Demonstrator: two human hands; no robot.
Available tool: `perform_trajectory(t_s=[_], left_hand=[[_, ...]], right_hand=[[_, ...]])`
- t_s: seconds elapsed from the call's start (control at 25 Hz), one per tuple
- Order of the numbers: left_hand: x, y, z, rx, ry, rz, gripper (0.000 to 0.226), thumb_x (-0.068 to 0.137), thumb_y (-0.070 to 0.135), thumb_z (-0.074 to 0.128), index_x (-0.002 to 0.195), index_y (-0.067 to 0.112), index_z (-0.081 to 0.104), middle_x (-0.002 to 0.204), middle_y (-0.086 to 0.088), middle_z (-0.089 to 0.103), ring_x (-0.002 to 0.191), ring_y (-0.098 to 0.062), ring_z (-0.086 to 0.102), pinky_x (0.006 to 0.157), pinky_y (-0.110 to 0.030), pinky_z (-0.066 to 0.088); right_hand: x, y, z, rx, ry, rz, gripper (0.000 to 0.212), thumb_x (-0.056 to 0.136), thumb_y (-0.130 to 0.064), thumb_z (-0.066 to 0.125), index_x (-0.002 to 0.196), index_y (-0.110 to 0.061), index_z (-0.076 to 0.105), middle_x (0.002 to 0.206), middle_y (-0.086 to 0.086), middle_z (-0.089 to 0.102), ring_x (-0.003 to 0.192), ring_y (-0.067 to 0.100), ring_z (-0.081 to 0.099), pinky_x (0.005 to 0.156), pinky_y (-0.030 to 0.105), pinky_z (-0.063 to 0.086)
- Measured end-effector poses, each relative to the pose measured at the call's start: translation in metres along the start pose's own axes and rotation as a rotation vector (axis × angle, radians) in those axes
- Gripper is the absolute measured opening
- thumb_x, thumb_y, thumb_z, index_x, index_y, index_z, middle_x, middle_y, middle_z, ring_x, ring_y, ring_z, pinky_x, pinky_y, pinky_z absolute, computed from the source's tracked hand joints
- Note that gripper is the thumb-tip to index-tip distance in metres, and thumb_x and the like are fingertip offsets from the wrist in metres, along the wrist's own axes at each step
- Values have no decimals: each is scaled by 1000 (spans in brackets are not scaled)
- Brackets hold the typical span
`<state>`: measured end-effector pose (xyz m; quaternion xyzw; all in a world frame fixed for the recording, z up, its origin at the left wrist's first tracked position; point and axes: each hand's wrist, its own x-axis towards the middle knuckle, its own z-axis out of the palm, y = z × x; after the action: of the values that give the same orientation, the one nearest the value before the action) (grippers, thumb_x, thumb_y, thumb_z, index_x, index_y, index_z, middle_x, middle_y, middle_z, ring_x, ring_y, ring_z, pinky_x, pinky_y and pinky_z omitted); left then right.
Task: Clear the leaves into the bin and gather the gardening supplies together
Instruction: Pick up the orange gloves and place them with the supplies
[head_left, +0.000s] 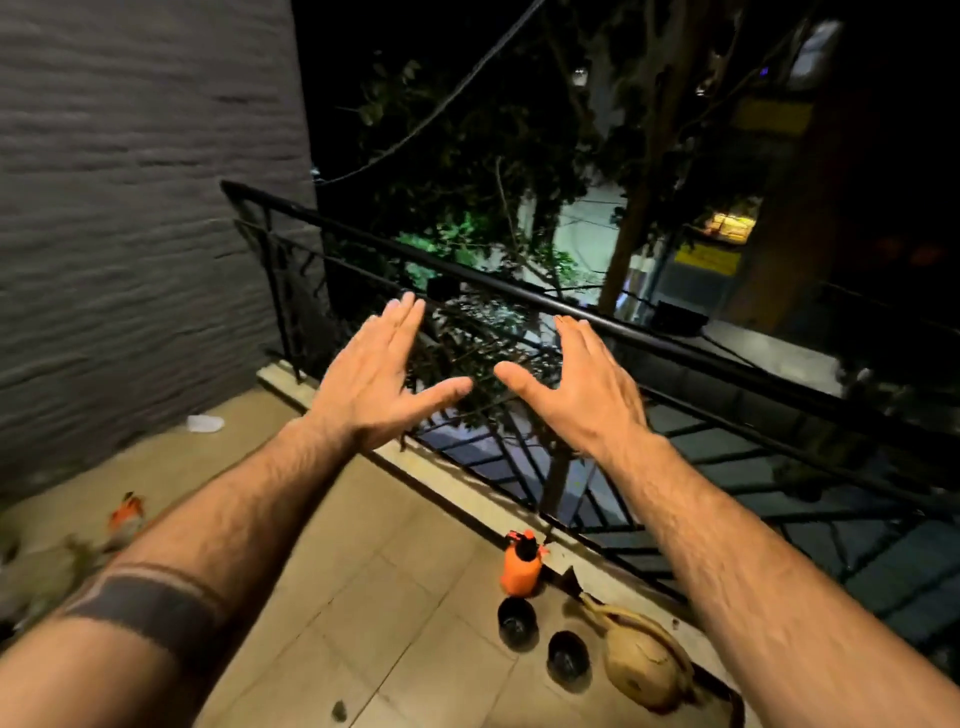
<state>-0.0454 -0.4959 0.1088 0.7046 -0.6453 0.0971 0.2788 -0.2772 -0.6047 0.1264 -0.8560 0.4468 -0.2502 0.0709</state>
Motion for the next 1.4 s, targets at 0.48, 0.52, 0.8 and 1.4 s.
perform_trajectory(t_s=[0.48, 0.52, 0.8, 1.4], left_hand=[[-118, -242, -117, 151, 89, -400, 114, 79, 92, 30, 161, 13, 17, 168, -7, 14, 155, -18, 11, 125, -32, 3], [-132, -263, -128, 166, 104, -441, 114, 79, 93, 30, 161, 14, 17, 168, -7, 15, 155, -18, 11, 123, -30, 3], [-180, -364, -165, 237, 138, -676, 118, 76, 97, 27, 161, 16, 17, 168, -6, 17, 155, -19, 14, 126, -40, 14], [-90, -447, -99, 386, 150, -923, 112, 81, 93, 24, 162, 16, 14, 169, -5, 13, 156, -18, 8, 127, -41, 8]], right_hand=[[61, -221, 152, 85, -136, -269, 118, 74, -99, 30, 160, -18, 25, 167, 3, 26, 154, 18, 20, 121, 38, 21], [66, -242, 166, 106, -157, -288, 118, 74, -99, 30, 160, -18, 25, 166, 3, 26, 154, 18, 20, 121, 38, 21], [115, -346, 246, 163, -258, -436, 116, 75, -98, 30, 160, -19, 25, 166, 3, 27, 155, 18, 19, 122, 39, 21], [305, -399, 377, 286, -399, -767, 114, 77, -97, 28, 159, -18, 27, 166, 2, 27, 155, 17, 15, 124, 42, 17]])
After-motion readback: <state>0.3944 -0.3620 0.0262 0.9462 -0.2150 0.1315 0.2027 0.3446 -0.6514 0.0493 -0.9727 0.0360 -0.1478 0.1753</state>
